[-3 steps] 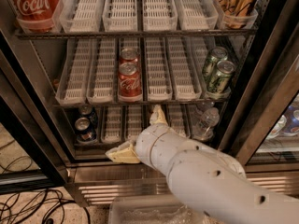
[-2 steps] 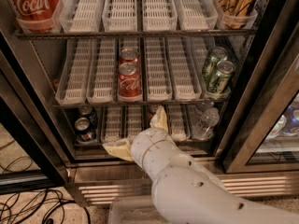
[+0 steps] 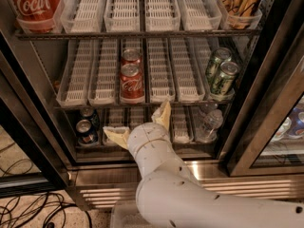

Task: Pick coke can from middle shelf of fridge

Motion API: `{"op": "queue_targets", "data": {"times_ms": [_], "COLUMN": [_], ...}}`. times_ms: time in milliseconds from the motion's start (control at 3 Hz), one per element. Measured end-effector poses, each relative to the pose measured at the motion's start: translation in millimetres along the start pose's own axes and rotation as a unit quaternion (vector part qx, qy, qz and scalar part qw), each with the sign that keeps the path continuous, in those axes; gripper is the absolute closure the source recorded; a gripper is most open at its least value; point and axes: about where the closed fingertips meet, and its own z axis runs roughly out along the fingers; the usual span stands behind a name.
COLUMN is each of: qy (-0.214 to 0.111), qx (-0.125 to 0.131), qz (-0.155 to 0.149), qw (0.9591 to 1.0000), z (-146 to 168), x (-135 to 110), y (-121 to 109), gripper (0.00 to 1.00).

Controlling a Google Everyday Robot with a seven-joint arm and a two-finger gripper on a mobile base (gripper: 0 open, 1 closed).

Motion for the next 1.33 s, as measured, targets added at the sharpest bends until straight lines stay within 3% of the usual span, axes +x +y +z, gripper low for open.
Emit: {"op": "queue_targets", "data": {"times_ms": [667, 1333], "qy": [-0.010, -0.035], "qx": [0.005, 0.012], "qz": [0.000, 0.028], "qw": [0.9999, 0.9989], "z": [9.7, 37.3], "x": [-2.1, -10.7], "y": [-1.5, -6.1], "gripper": [0.00, 0.14]}}
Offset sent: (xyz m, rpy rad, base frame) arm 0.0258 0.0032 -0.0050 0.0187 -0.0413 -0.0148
